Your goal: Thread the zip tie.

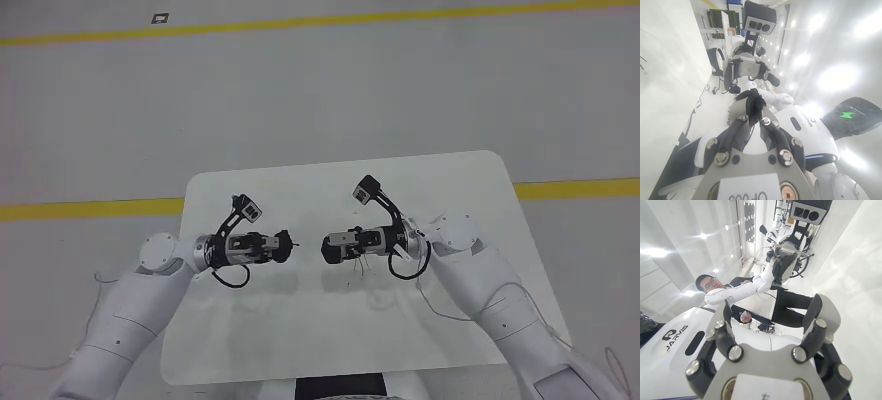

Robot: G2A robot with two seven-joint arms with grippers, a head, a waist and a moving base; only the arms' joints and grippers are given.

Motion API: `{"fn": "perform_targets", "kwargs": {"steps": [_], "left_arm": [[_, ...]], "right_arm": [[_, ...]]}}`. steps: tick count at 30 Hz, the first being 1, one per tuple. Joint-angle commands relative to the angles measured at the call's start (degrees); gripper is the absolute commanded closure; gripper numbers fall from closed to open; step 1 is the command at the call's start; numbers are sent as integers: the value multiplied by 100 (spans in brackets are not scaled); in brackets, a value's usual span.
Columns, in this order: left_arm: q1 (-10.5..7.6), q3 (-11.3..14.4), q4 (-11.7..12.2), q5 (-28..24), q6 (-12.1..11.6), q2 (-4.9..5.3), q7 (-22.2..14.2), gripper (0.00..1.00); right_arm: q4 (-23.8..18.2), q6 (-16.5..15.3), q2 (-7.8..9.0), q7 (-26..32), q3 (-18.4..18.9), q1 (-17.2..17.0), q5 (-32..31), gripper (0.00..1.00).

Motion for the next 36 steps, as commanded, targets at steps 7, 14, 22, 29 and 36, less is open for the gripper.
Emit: {"fn": "perform_targets", "kwargs": {"steps": [7, 14, 22, 29, 36], "left_arm": [[272, -359, 61, -391, -253, 59, -214, 100], [520, -1036, 216, -847, -253, -30, -214, 100], [576, -1223, 211, -770, -253, -67, -214, 100], [576, -1223, 211, -770, -253, -67, -214, 100], [576, -1223, 211, -770, -253, -67, -214, 100]], "right_arm": [[0, 0, 0, 0, 0, 0, 0, 0], [-191, 360, 91, 25, -13, 129, -1090, 0], [-798, 1820, 336, 811, -22, 554, -3375, 0], [-1203, 2315, 446, 811, -499, 811, -4264, 0], [-1203, 2315, 446, 811, -499, 811, -4264, 0]]}}
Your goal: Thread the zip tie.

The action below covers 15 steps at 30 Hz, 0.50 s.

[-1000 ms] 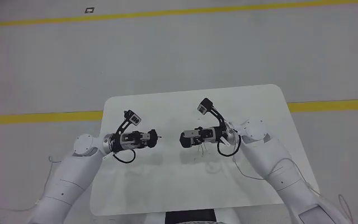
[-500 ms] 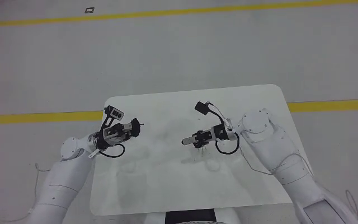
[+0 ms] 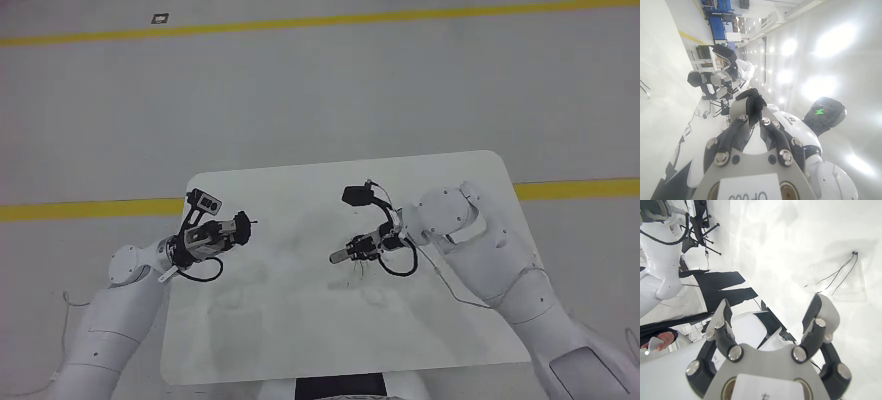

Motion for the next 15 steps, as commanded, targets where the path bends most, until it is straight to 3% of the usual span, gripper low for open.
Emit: {"fn": "perform_targets", "kwargs": {"steps": [1, 12, 15], "left_arm": [[0, 0, 0, 0, 0, 0, 0, 100], [0, 0, 0, 0, 0, 0, 0, 100], [0, 0, 0, 0, 0, 0, 0, 100]], "right_arm": [[0, 0, 0, 0, 0, 0, -2, 0], [-15, 16, -3, -161, -49, -30, -92, 0], [-79, 374, -27, -137, -270, 135, -447, 0]]}}
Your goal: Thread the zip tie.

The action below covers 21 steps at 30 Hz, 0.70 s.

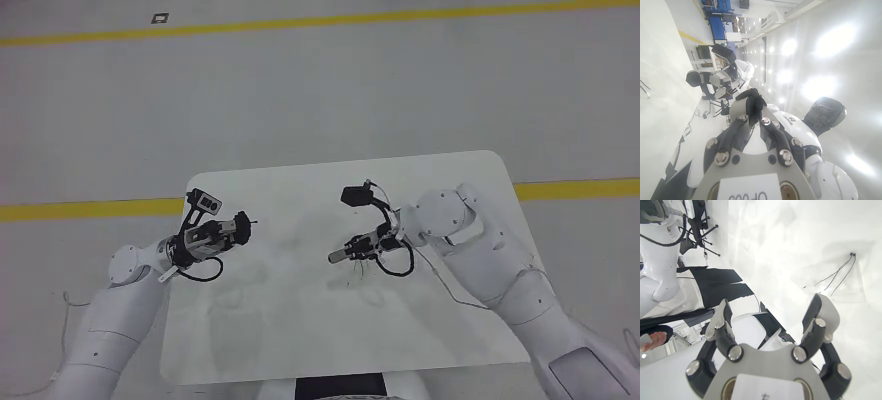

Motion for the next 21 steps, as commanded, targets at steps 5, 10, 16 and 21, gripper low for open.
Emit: {"fn": "perform_targets", "kwargs": {"steps": [5, 10, 16, 21], "left_arm": [[0, 0, 0, 0, 0, 0, 0, 100], [0, 0, 0, 0, 0, 0, 0, 100], [0, 0, 0, 0, 0, 0, 0, 100], [0, 0, 0, 0, 0, 0, 0, 100]], "right_arm": [[55, 735, -130, 158, -817, 507, -450, 0], [630, 881, -278, 158, -1313, 936, -767, 0], [811, 881, -354, 158, -1448, 1051, -1124, 0], [811, 881, -354, 158, -1448, 1051, -1124, 0]]}}
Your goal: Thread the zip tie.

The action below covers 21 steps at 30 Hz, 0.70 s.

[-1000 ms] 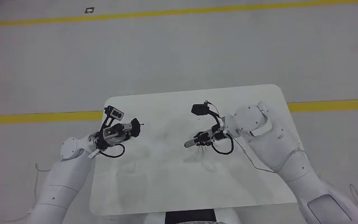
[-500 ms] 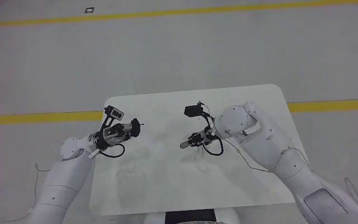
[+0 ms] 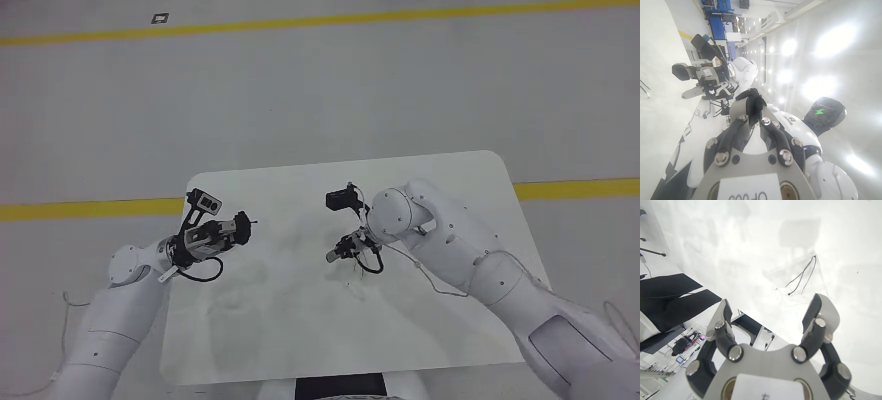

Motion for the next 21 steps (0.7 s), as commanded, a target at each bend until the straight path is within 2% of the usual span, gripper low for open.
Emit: {"fn": "perform_targets", "kwargs": {"steps": [1, 2, 5, 8, 21], "left_arm": [[0, 0, 0, 0, 0, 0, 0, 100], [0, 0, 0, 0, 0, 0, 0, 100], [0, 0, 0, 0, 0, 0, 0, 100], [0, 0, 0, 0, 0, 0, 0, 100], [0, 0, 0, 0, 0, 0, 0, 100]], "right_arm": [[108, 0, 7, -17, -153, -1, -436, 0], [168, 0, -5, 0, -274, 33, -717, 0], [281, 0, -111, -121, -255, 23, -608, 0], [435, 0, -199, 0, -392, 100, -1093, 0], [331, -111, -206, -192, -324, 0, -1098, 0]]}}
